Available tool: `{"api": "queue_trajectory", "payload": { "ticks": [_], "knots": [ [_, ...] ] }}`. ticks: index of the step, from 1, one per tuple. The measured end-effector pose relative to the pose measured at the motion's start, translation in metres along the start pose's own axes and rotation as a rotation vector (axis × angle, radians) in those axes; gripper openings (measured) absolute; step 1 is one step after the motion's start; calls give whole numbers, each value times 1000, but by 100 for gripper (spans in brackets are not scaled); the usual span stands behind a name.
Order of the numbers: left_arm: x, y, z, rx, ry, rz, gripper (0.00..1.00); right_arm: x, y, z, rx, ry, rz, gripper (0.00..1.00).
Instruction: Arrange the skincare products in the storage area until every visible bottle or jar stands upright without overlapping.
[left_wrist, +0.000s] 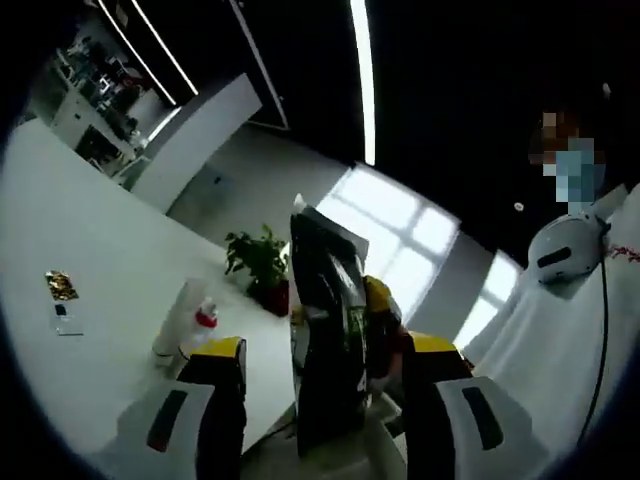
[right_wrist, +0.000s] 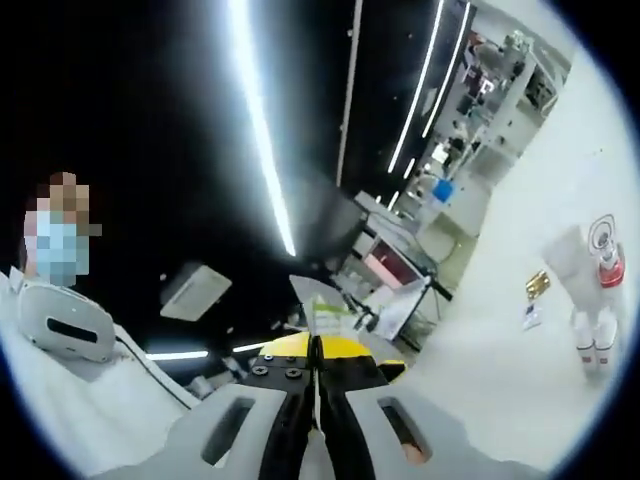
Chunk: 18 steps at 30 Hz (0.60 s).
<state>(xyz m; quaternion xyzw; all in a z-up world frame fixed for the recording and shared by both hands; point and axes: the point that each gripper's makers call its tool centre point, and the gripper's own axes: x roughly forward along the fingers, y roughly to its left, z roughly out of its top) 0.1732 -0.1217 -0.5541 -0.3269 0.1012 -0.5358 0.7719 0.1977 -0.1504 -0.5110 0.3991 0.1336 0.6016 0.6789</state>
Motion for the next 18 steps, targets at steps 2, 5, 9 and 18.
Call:
{"api": "queue_trajectory", "payload": {
  "ticks": [2,5,9,18],
  "knots": [
    [6,3,-4,1,17,20,41,4,1,1,-1,1,7,1],
    [11,6,-11,-14,52,37,30,8,0,1,2,-3,13,1],
    [8,11,-10,-61,28,70,28,7,-9,3,-23,-3,-28,1],
    [0,4,7,-135,-77,53,24,1,-17,4,-18,-4,-54,1]
  ]
}}
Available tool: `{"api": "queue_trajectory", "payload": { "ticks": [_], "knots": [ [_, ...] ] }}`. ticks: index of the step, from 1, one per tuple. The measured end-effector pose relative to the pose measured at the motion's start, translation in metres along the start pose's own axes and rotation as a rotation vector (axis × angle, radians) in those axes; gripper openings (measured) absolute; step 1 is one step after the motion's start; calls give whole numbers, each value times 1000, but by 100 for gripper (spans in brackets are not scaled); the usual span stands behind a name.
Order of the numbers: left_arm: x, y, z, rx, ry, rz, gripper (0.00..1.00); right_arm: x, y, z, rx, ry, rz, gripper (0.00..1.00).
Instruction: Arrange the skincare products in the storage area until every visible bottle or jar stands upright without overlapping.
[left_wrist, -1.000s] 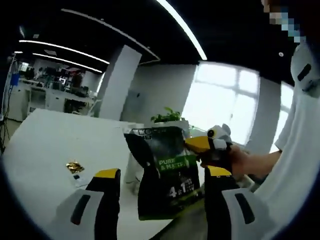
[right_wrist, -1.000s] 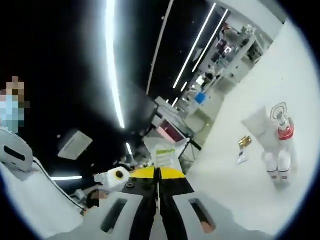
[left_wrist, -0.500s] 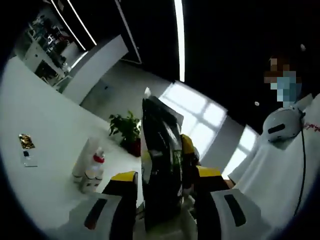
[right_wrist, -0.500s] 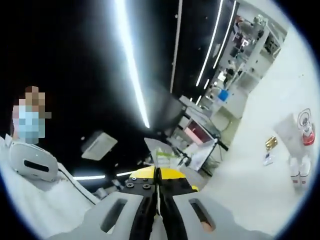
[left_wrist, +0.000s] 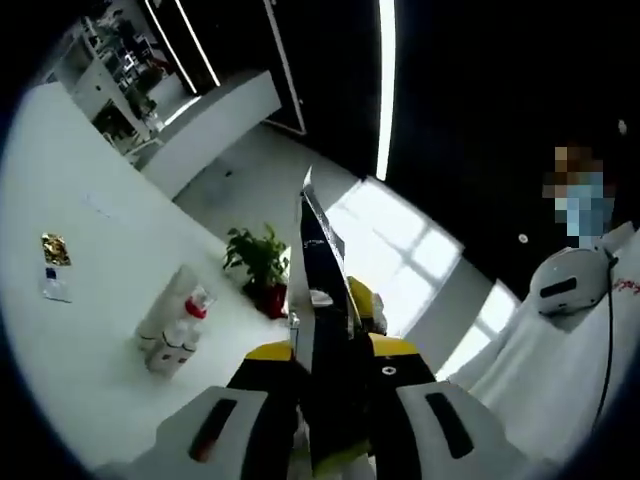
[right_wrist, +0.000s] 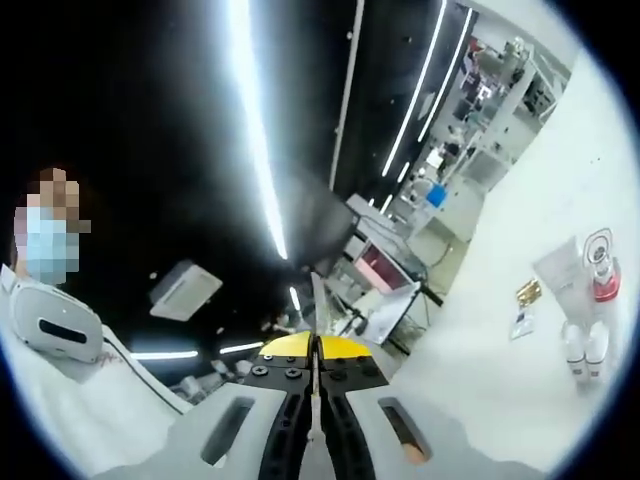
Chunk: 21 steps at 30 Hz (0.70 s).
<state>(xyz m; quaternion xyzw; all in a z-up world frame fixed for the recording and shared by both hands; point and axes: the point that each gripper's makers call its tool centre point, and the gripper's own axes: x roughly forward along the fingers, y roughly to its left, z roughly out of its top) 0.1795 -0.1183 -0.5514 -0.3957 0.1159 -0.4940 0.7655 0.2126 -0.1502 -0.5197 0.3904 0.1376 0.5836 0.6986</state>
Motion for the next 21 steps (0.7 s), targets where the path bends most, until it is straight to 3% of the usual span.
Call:
{"api": "queue_trajectory", "payload": {
  "ticks": [3,6,8,9,11,13,15,16,18,21],
  "knots": [
    [1,-1,3,-5,-18,9,22,-2,-4,0,-7,0,-21,1],
    [2,0,12,-26,-76,38,18,-5,-11,2,-11,-8,-59,1],
    [3,-1,20,-54,-127,49,13,-5,-10,7,-17,-45,-56,1],
    [4,-4,26,-49,-167,31,2,-4,-7,12,-44,-95,-46,2],
    [7,-3,27,-59,-193,46,1,-2,-2,12,-30,-142,-27,5],
    [10,-3,29,-63,-215,66,1,1,3,1,19,-118,-2,14],
    [11,1,38,-56,-282,91,1,6,0,-18,4,-61,-31,23],
    [12,0,44,-96,-331,83,1,9,1,-29,-6,-35,-38,22],
    [12,1,52,-134,-385,79,1,12,4,-35,0,-39,-34,17],
    [10,2,61,-174,-467,81,1,13,1,-40,39,-76,-61,16]
  ]
}}
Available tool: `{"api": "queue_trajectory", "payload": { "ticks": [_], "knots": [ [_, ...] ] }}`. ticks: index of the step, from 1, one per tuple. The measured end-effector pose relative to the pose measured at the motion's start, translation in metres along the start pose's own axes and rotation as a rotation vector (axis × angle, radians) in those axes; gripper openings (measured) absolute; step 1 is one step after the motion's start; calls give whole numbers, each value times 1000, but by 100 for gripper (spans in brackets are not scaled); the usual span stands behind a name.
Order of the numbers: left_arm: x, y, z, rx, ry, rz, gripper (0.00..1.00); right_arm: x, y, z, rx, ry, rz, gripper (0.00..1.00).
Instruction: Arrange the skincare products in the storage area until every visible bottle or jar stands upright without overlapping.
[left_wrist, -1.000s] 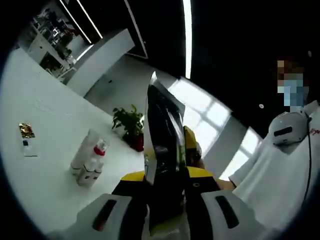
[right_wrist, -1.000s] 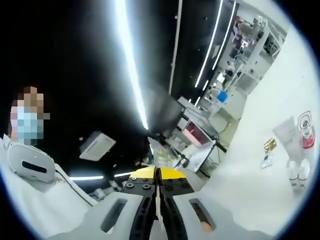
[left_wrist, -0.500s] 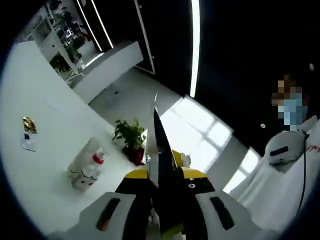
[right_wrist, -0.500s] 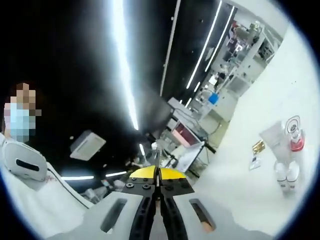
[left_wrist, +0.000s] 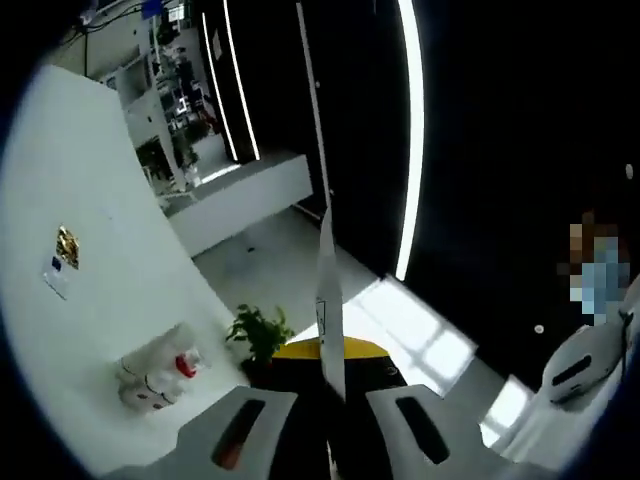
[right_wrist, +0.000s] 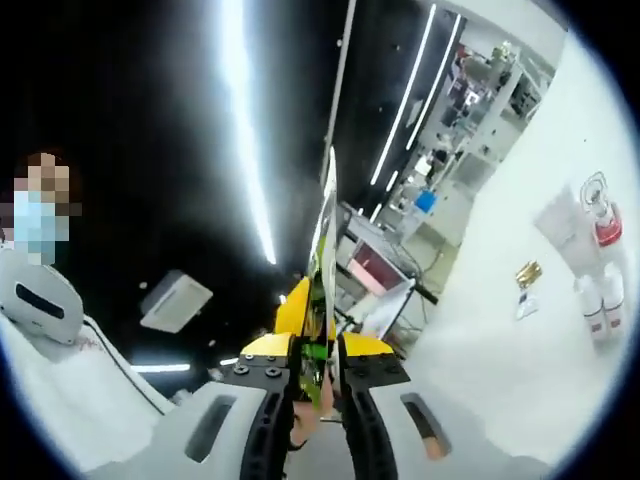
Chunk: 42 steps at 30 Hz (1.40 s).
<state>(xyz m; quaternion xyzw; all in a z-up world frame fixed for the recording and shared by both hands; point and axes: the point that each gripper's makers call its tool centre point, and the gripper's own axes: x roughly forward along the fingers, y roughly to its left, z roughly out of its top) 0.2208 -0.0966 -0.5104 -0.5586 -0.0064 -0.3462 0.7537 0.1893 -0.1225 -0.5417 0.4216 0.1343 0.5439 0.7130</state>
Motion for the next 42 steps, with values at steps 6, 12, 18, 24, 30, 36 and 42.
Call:
{"api": "queue_trajectory", "payload": {
  "ticks": [6,12,18,24,30,36,42],
  "knots": [
    [-5,10,-7,-3,-13,46,1,-1,-16,29,24,-123,-95,15],
    [-8,15,-10,-22,-18,69,1,-2,-19,37,44,-141,-99,3],
    [-6,12,-10,144,46,62,1,-2,-13,37,285,-197,-42,1],
    [-12,14,-22,389,254,82,13,-8,-9,50,238,-202,-34,1],
    [-19,8,-27,333,300,65,4,-16,-15,60,240,-223,-49,1],
    [-26,18,-28,251,287,114,1,-19,-24,50,211,-204,-106,1],
    [-35,34,-37,227,321,183,0,-28,-39,34,117,-133,-215,1]
  ]
}}
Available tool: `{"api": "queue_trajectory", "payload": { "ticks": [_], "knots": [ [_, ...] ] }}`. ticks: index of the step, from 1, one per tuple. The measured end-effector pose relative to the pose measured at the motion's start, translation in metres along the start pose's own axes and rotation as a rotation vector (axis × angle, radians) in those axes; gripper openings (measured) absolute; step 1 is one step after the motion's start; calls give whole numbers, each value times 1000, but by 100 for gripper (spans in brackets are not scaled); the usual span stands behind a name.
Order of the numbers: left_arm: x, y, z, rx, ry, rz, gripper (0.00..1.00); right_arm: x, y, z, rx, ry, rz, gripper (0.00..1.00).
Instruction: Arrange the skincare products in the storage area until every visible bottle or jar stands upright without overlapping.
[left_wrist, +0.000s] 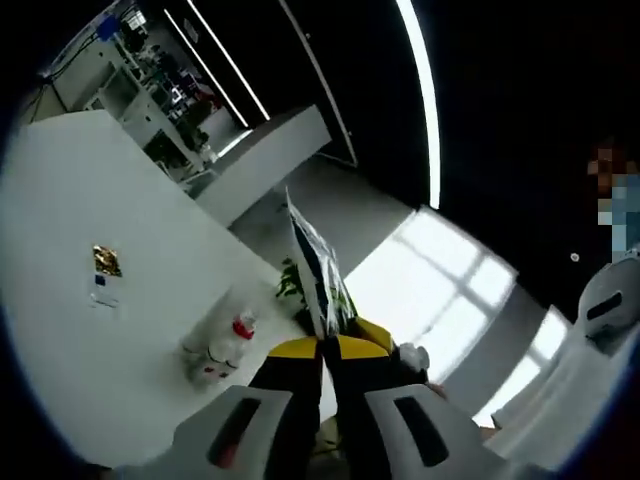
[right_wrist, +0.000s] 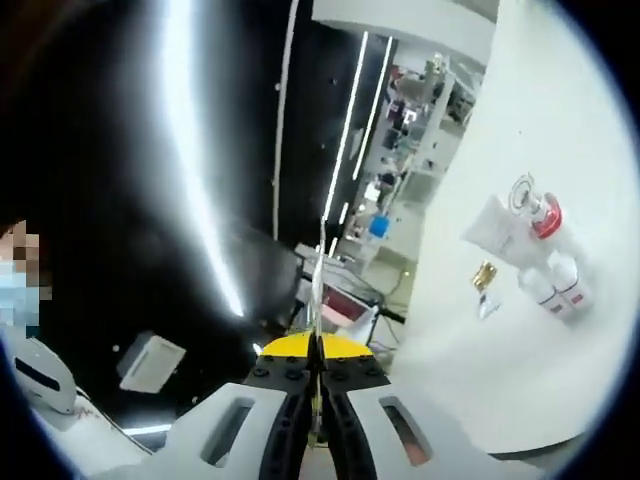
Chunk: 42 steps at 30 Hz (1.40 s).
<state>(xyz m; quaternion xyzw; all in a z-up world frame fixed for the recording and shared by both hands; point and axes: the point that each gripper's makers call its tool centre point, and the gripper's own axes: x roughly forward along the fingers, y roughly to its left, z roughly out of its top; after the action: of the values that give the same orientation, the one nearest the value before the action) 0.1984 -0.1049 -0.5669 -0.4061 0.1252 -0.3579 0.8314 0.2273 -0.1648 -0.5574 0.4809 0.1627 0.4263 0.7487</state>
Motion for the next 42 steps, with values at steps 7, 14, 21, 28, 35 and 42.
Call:
{"api": "queue_trajectory", "payload": {
  "ticks": [7,14,21,28,35,42],
  "knots": [
    [0,9,-8,-27,13,16,0,-8,-12,-5,-132,16,-45,5],
    [-3,25,-11,-66,21,38,0,-9,-10,-14,-233,68,-32,28],
    [-7,46,-17,-102,34,83,0,-5,-17,-35,-367,188,-47,59],
    [-7,60,-26,-146,48,104,0,-3,-29,-47,-424,257,-77,74],
    [-1,75,-34,-160,79,137,0,-7,-47,-51,-499,327,-135,89],
    [6,99,-37,-190,91,180,0,-15,-66,-49,-550,363,-193,99]
  ]
}}
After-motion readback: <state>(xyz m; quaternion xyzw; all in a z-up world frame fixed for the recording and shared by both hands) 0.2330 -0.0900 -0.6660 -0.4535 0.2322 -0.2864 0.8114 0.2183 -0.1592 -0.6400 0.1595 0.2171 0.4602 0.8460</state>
